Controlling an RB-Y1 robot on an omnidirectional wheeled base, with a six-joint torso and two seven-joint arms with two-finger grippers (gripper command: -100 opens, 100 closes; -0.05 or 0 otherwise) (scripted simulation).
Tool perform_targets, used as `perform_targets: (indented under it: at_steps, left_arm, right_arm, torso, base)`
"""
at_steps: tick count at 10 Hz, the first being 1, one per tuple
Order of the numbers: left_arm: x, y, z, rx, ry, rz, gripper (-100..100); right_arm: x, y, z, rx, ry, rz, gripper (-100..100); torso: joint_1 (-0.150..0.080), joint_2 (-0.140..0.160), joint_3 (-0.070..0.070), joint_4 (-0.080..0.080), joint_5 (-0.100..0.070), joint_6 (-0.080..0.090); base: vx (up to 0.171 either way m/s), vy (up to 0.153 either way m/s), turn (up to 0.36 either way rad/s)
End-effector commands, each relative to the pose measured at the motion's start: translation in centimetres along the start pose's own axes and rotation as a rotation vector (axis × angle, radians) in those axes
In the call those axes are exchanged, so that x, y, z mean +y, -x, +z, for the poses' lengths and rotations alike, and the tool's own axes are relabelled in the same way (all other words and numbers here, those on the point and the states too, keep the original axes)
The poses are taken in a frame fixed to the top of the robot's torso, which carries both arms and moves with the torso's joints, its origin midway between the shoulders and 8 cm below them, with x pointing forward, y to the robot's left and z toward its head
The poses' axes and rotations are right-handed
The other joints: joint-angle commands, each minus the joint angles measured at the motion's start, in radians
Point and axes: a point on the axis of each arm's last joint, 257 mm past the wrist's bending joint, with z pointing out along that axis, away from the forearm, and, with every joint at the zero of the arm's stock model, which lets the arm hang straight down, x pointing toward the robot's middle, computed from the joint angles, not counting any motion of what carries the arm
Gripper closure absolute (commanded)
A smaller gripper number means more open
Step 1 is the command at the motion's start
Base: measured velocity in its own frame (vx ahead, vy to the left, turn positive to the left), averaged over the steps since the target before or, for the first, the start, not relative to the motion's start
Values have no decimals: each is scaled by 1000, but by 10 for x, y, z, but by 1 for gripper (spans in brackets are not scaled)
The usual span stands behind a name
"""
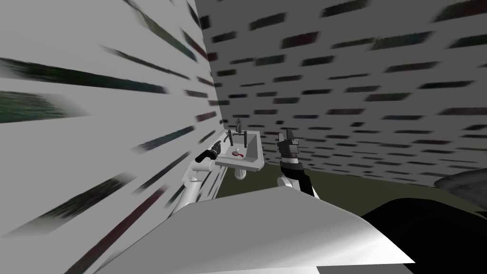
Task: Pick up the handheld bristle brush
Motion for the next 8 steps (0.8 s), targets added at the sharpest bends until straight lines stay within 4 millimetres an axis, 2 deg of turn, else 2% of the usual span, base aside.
perform_targets:
  at_steps: [1,6,8]
  left_arm:
    - [11,-2,3,3,49,-2,-100]
    - [32,-5,14,11,173,-11,-100]
    - [40,-6,12,12,204,-11,-100]
  right_arm:
    - [0,0,0,0,0,0,0]
    - [0,0,0,0,0,0,0]
    - [0,0,0,0,0,0,0]
  torso:
    - [0,0,0,0,0,0]
    - [0,1,1,0,0,0]
    - [0,1,0,0,0,0]
  base:
    - [35,-14,-18]
    - [24,-13,-15]
    - [23,-13,-11]
